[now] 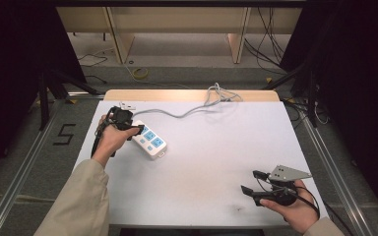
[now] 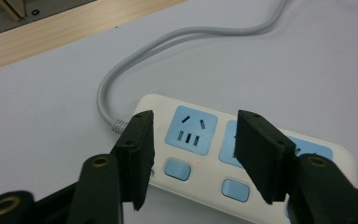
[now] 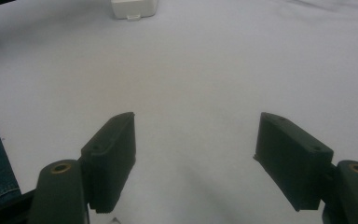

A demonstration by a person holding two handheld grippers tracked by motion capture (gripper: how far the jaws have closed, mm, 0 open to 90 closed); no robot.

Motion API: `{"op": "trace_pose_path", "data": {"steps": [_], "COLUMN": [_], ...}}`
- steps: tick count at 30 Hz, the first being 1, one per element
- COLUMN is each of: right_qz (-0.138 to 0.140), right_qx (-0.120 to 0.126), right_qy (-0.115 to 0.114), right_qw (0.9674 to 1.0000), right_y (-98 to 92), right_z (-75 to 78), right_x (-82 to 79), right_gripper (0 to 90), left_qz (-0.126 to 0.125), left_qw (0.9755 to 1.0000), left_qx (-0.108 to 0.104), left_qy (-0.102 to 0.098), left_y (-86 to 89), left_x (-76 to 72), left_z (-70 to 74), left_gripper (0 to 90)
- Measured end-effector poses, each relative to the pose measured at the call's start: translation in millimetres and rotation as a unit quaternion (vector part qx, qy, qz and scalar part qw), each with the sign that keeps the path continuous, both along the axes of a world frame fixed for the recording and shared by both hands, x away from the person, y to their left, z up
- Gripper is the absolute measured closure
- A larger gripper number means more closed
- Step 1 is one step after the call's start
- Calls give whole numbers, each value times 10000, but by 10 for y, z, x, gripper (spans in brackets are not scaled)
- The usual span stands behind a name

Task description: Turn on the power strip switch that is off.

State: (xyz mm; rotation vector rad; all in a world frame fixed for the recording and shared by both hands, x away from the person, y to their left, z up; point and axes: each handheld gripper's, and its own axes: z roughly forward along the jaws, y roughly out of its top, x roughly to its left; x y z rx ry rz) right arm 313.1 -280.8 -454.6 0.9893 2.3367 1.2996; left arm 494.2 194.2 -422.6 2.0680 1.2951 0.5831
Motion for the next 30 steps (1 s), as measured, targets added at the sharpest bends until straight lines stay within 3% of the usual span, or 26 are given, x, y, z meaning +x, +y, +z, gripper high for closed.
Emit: {"op": "trace_pose_path", "data": {"steps": [7, 30], "right_qz": [18, 12], "right_qx": [1, -6], "right_qy": [-1, -5], "right_qw": [10000, 10000], "right_y": [3, 3], "right_z": [-2, -2], "right_x": [2, 3], "right_gripper": [292, 291], "left_qz": [-235, -749], "left_qw": [9993, 9956], "left_qx": [-246, -447], "left_qy": [-175, -342], "left_y": [-45, -189], "left_x": [-96, -425], "left_z": [48, 134], "left_gripper": [358, 313]}}
